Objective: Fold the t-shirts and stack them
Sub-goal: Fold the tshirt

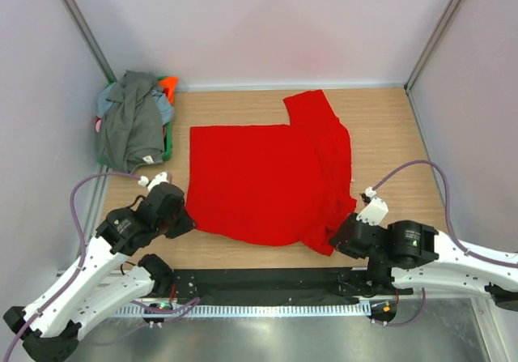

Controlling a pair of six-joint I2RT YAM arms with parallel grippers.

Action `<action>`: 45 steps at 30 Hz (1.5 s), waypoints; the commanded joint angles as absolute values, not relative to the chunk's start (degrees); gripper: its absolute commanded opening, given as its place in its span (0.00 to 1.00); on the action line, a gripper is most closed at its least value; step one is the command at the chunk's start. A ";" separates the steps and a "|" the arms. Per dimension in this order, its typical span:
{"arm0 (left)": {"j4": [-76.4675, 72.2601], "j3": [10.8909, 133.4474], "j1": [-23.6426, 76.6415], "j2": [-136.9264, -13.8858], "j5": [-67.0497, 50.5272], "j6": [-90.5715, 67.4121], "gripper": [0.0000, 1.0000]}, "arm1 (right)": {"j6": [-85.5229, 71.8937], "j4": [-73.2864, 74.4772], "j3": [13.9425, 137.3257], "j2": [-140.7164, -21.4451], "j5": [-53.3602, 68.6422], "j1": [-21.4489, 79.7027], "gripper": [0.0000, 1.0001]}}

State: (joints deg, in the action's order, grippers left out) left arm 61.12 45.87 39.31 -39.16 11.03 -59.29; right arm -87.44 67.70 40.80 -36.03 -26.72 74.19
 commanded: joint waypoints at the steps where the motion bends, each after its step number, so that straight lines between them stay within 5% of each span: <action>1: 68.37 48.16 39.46 -38.85 12.92 -57.92 0.01 | -90.44 74.70 43.85 -35.16 -29.88 74.53 0.01; 7: 69.26 51.94 39.46 -43.05 13.97 -55.21 0.00 | -90.79 77.51 49.73 -33.22 -34.62 74.53 0.01; 17: 66.80 61.17 33.50 -56.50 14.42 -45.81 0.00 | -81.14 80.95 62.48 -47.61 -42.98 72.96 0.01; 24: 64.25 61.70 28.57 -61.26 11.78 -42.28 0.00 | -58.56 70.59 62.06 -61.25 -33.94 59.00 0.01; 31: 63.11 59.07 25.50 -62.22 11.52 -40.08 0.00 | -42.03 52.13 49.57 -56.16 -9.68 30.96 0.01; 45: 58.27 61.34 19.87 -73.56 8.26 -34.54 0.00 | -34.72 49.83 55.80 -70.39 -8.52 25.40 0.01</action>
State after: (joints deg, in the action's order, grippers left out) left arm 60.69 58.89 20.73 -72.14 9.58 -37.06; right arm -37.87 52.45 51.29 -68.82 -8.84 26.68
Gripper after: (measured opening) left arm 0.006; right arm 0.052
